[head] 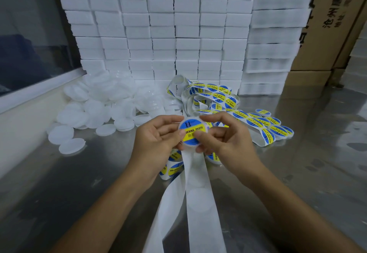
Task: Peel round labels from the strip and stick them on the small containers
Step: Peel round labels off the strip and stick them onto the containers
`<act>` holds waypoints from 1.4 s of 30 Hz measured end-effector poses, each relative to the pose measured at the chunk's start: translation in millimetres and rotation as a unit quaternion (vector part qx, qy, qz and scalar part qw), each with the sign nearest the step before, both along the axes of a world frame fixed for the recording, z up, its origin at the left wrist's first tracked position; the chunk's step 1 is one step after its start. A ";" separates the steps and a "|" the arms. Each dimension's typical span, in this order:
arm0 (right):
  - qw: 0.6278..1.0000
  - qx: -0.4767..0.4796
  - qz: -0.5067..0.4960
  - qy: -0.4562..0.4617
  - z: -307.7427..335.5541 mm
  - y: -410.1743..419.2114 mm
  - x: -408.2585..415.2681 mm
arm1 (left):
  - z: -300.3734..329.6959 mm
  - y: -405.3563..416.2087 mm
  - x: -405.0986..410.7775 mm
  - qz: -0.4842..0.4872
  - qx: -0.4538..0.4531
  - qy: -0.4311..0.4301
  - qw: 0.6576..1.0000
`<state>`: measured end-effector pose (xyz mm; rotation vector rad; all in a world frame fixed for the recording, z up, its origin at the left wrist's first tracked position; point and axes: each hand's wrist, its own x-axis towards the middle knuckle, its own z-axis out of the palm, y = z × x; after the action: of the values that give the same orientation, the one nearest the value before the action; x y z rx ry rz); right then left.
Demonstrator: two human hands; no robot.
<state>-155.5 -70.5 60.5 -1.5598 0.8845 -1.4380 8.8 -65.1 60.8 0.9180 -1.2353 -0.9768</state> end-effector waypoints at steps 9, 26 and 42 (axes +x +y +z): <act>0.961 -0.175 -0.115 0.178 -12.2 -3.8 -3.6 | -0.3 0.3 -1.8 0.032 0.002 0.000 0.999; 0.899 -0.028 -0.410 0.152 -21.7 -72.6 -109.8 | -22.7 -6.7 0.0 0.182 -0.089 -0.369 0.907; 0.796 0.117 -0.346 0.482 -46.9 -155.8 -165.4 | -21.8 -13.6 4.4 0.169 -0.020 -0.266 0.949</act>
<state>-320.9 -226.3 13.6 -1.8437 2.3341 -0.7900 13.2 -78.7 39.0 1.3636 -1.4702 -0.4356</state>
